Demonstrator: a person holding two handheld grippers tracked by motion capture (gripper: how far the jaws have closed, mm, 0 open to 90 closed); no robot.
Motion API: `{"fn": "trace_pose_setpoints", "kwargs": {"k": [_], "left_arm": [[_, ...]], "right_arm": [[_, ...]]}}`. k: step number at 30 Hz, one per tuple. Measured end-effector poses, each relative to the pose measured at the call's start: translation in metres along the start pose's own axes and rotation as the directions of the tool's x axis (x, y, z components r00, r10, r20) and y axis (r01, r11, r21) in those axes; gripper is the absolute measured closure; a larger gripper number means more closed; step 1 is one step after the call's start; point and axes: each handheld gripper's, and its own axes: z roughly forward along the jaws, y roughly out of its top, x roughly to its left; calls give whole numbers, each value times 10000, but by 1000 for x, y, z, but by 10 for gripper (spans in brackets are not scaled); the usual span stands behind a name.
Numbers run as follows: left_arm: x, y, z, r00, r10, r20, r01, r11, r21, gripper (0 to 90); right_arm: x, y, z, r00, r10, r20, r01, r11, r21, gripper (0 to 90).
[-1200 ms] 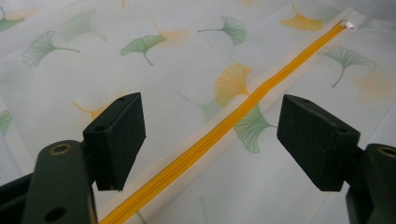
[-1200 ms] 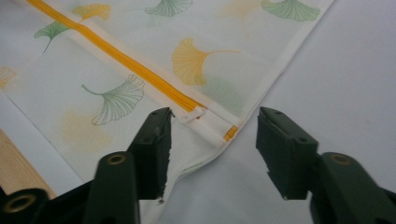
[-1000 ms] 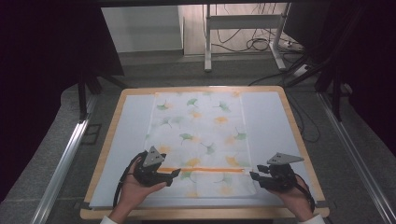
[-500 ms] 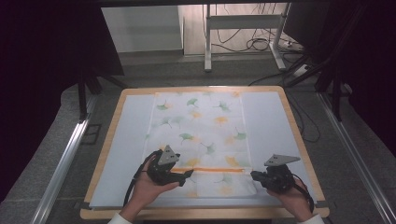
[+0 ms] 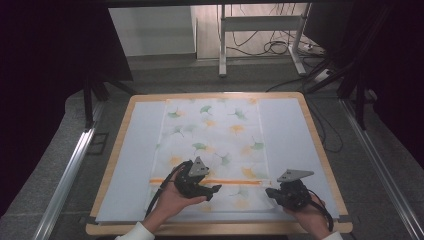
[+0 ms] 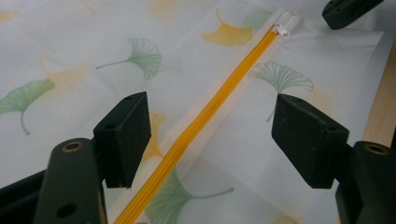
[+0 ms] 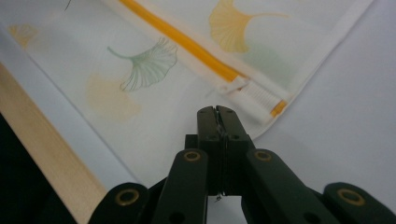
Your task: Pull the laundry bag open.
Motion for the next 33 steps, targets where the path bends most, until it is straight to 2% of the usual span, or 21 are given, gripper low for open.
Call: {"fn": "trace_pose_setpoints", "kwargs": {"k": [6,11,17,20,21,29,33], "left_arm": [[-9,15,18,9983,424,402,-430,9990,139,305],[-11,18,23,9976,491,480,-499,9986,166,309],[-11,21,27,9973,334,648,-338,9994,45,323],[-13,23,29,9960,486,750,-501,9986,183,328],[-15,23,31,9960,431,784,-442,9989,129,331],[-17,31,33,9952,568,794,-581,9982,142,338],[-18,35,37,9952,501,845,-508,9987,62,340]], "right_arm": [[4,-9,-10,9999,89,114,-86,9997,-228,884],[5,-11,-9,9999,134,50,-133,9996,-256,884],[6,-8,-6,10000,57,-52,-58,9996,-284,884],[8,-7,-6,10000,19,-68,-21,9997,-260,883],[8,-7,-5,10000,-14,-95,11,9997,-255,884],[9,-4,1,9996,-160,-252,158,9998,-73,884],[10,-6,2,9993,-141,-332,141,9999,-7,884]]}}
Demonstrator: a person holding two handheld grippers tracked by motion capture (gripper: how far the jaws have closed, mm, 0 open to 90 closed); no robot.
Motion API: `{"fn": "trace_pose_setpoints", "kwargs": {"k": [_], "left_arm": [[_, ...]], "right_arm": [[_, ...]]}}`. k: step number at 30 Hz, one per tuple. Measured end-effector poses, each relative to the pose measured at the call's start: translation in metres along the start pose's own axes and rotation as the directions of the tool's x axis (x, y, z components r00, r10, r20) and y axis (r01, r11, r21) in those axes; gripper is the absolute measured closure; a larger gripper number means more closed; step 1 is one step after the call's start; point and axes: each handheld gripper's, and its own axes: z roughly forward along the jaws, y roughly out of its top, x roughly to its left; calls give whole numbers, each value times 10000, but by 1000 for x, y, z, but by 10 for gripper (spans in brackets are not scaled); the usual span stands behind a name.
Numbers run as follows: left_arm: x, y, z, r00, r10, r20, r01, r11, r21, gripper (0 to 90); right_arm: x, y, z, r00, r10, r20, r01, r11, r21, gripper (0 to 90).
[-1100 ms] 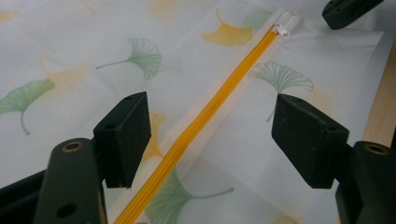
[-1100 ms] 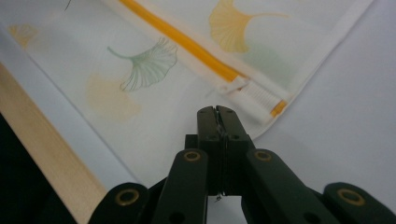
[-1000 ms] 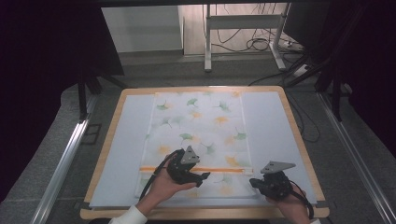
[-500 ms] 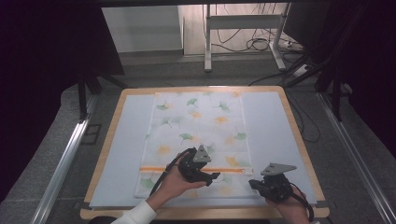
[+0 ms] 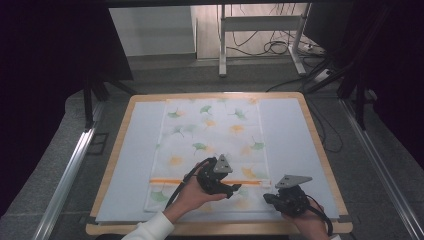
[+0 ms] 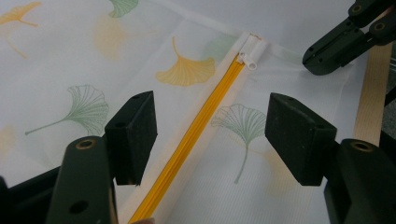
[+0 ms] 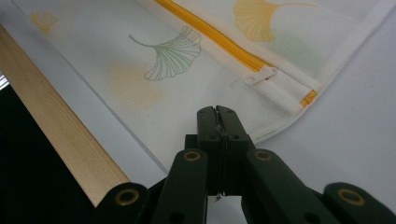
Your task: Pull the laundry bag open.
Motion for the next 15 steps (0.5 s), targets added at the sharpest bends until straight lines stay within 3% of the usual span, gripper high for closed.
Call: {"fn": "trace_pose_setpoints", "kwargs": {"k": [7,15], "left_arm": [[-3,7,10,9999,16,169,-16,10000,29,352],[-10,21,37,9983,312,501,-320,9993,168,376]], "right_arm": [[6,0,3,9997,-220,-61,221,9997,125,884],[4,0,5,9997,-210,-97,212,9994,269,884]]}}
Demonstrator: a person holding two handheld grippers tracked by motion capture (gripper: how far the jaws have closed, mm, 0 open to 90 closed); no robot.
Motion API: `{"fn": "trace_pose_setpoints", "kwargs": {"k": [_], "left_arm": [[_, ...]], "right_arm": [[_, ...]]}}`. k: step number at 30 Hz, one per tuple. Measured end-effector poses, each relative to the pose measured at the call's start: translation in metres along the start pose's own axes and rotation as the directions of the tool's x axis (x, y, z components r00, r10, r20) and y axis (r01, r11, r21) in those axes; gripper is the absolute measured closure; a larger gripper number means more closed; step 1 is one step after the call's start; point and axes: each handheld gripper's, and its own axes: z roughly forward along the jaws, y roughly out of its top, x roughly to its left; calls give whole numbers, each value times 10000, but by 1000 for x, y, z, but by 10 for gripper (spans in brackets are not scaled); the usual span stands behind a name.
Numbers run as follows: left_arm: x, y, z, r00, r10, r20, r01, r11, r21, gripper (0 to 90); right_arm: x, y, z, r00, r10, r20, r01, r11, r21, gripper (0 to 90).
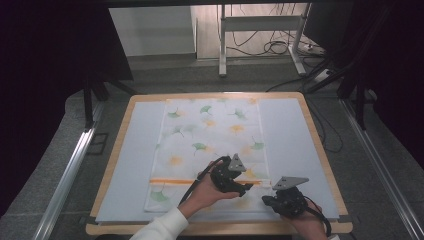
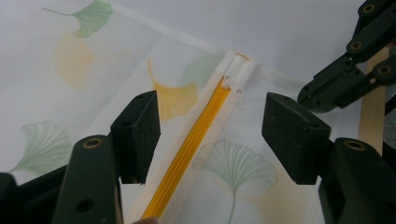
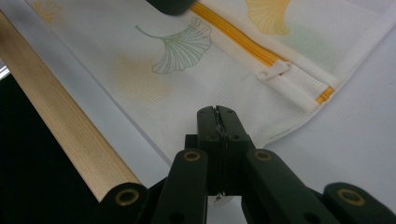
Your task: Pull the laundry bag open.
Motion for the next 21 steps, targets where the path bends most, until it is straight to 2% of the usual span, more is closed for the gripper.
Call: {"fn": "trace_pose_setpoints", "kwargs": {"k": [4,8,12,15,16,19,21], "left_arm": [[-3,6,11,9994,289,171,-293,9994,196,389],[-7,10,24,9989,319,332,-328,9992,246,401],[-6,13,31,9979,528,378,-545,9975,460,409],[-5,15,37,9988,307,388,-323,9986,422,418],[-4,15,38,9984,395,413,-417,9977,541,421],[-4,15,43,9990,199,407,-223,9981,578,429],[-3,15,45,9989,231,412,-256,9978,610,443]], "right_arm": [[0,0,2,10000,-23,-17,23,9999,156,884],[0,-2,2,10000,-1,-3,2,9998,208,884],[1,-3,1,10000,5,26,-6,9996,271,883],[1,-4,2,10000,-43,46,41,9995,305,883],[1,-4,2,10000,-28,35,27,9995,329,883],[1,-4,3,10000,-55,48,53,9993,371,883],[1,-4,3,10000,-45,59,42,9993,374,882]]}}
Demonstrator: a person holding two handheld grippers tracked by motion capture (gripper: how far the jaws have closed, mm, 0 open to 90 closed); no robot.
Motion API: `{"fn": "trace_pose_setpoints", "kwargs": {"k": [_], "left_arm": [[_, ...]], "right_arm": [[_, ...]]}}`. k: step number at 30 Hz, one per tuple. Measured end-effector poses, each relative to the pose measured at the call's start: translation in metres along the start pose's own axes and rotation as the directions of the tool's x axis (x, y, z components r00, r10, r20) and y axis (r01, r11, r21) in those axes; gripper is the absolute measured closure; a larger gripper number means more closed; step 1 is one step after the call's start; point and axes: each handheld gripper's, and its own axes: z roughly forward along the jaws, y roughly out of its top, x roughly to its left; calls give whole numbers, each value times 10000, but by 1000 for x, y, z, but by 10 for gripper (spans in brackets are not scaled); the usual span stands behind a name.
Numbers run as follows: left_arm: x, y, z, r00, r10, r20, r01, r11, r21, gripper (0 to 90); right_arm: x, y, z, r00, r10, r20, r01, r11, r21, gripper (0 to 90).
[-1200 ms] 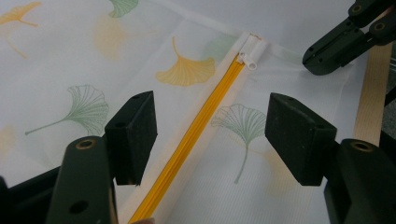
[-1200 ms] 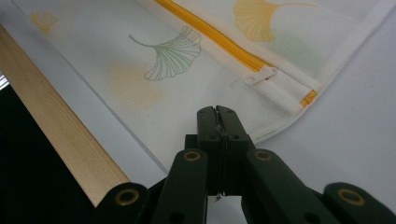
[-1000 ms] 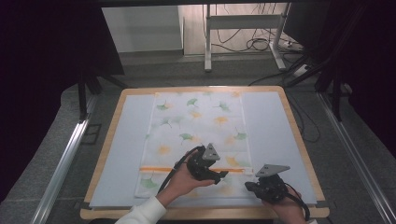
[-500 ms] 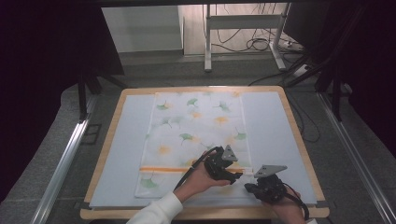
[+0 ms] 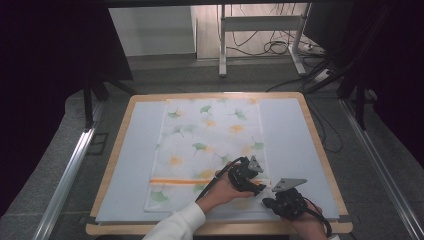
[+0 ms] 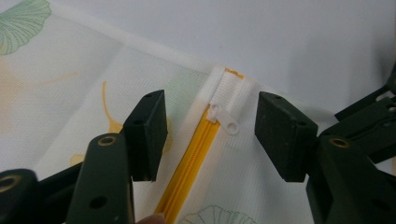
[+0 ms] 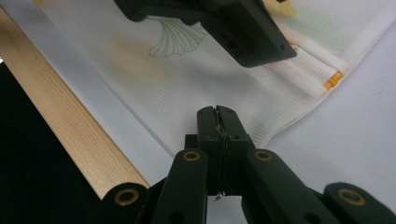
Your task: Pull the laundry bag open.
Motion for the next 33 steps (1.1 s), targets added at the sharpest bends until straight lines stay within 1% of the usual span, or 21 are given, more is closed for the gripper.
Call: {"fn": "trace_pose_setpoints", "kwargs": {"k": [3,5,6,7,10,18,22,25,28,33], "left_arm": [[0,0,3,10000,-49,36,49,10000,38,450],[-1,0,5,10000,11,34,-12,10000,74,456],[-1,1,6,10000,72,43,-73,9998,168,465],[-2,1,7,9999,95,58,-96,9999,130,465],[-3,1,8,9998,192,57,-193,9996,204,487],[-1,1,10,9998,219,33,-220,9995,248,538],[-1,1,10,9998,216,5,-216,9994,253,579],[2,1,9,9999,116,68,-117,9997,213,618],[4,0,9,9997,41,235,-45,9998,181,649],[6,0,7,9991,-1,416,-8,9998,210,715]], "right_arm": [[0,0,0,10000,7,2,-7,10000,0,882],[-1,0,0,10000,10,-4,-9,10000,8,881],[-1,0,0,10000,16,-5,-16,10000,16,882],[-1,0,0,10000,16,-5,-16,10000,16,882],[-1,0,0,10000,15,-4,-15,10000,21,881],[-1,0,1,10000,51,-34,-51,10000,24,881],[-2,0,1,10000,50,-33,-49,10000,31,881],[-2,0,1,10000,43,-39,-43,10000,30,880],[-2,0,1,10000,36,-32,-36,10000,29,880],[-2,0,1,10000,37,-56,-37,10000,29,879]]}}
